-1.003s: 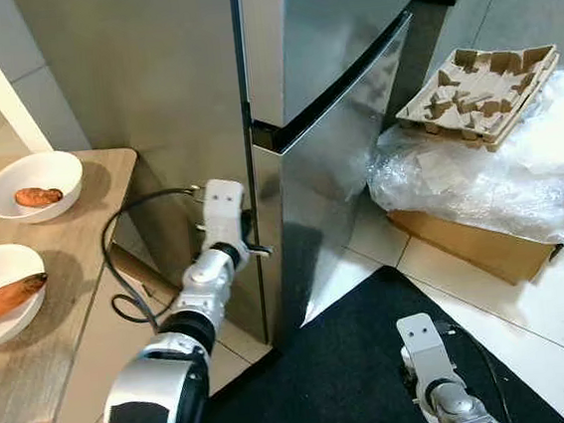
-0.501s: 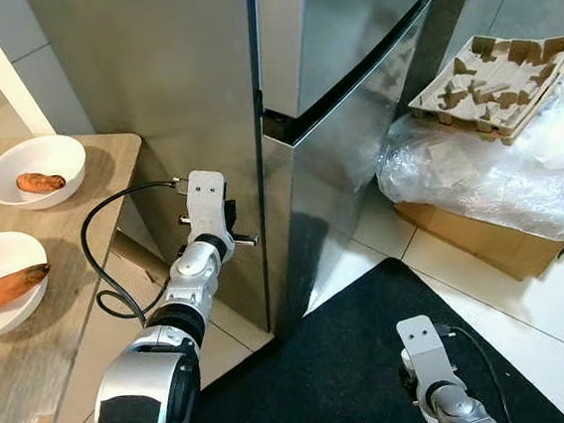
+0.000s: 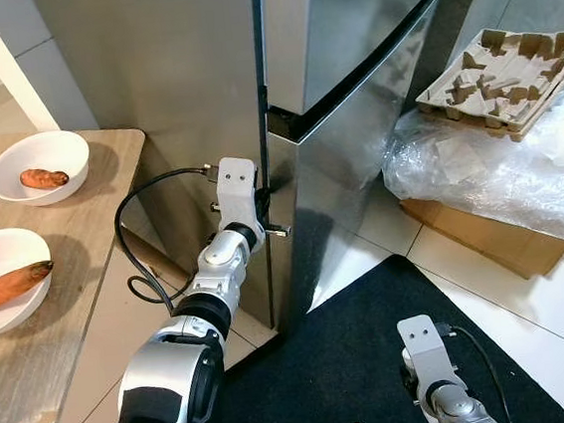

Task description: Restocking fridge

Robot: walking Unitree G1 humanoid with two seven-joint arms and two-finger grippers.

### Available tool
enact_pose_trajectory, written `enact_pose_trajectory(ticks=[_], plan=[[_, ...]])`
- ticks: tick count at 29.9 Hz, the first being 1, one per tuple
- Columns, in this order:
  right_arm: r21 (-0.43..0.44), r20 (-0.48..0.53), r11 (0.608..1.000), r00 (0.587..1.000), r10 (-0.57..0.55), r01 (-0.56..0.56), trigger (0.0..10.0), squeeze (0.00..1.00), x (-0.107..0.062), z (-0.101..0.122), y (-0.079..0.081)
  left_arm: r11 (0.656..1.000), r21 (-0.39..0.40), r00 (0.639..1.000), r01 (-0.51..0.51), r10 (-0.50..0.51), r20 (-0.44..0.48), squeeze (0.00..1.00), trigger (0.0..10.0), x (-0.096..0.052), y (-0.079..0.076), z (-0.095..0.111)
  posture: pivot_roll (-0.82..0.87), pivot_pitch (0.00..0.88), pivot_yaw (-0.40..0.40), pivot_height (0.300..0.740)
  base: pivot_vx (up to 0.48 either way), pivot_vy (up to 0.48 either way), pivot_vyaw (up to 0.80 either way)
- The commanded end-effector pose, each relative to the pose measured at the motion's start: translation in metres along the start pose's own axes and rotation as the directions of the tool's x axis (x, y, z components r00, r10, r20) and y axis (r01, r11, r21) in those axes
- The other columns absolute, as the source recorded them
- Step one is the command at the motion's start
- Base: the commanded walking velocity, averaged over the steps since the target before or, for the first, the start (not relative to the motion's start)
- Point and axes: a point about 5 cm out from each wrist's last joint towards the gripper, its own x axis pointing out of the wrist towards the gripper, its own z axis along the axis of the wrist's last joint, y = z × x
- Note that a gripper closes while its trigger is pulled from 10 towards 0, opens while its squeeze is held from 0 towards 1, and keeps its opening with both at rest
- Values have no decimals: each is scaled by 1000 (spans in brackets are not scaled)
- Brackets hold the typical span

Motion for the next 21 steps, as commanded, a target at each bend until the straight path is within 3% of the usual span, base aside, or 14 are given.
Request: enact_pose_trajectory(ticks=[1,8,21], plan=[[17,-18,1000,1000,-8,8,10000,0,-2,-7,1,999,-5,998,49,-49,-25,0,10000,2,-14,-5,-106,227,15,740,0,0,0],[21,-17,1000,1000,-9,9,10000,0,-2,-6,2,998,-8,998,62,-62,-16,0,10000,6,-18,1,-104,225,18,740,0,0,0],[22,-17,1000,1000,-12,13,10000,0,-1,-5,1,975,-23,974,222,-223,-43,0,10000,4,-38,-9,-104,220,19,740,0,0,0]])
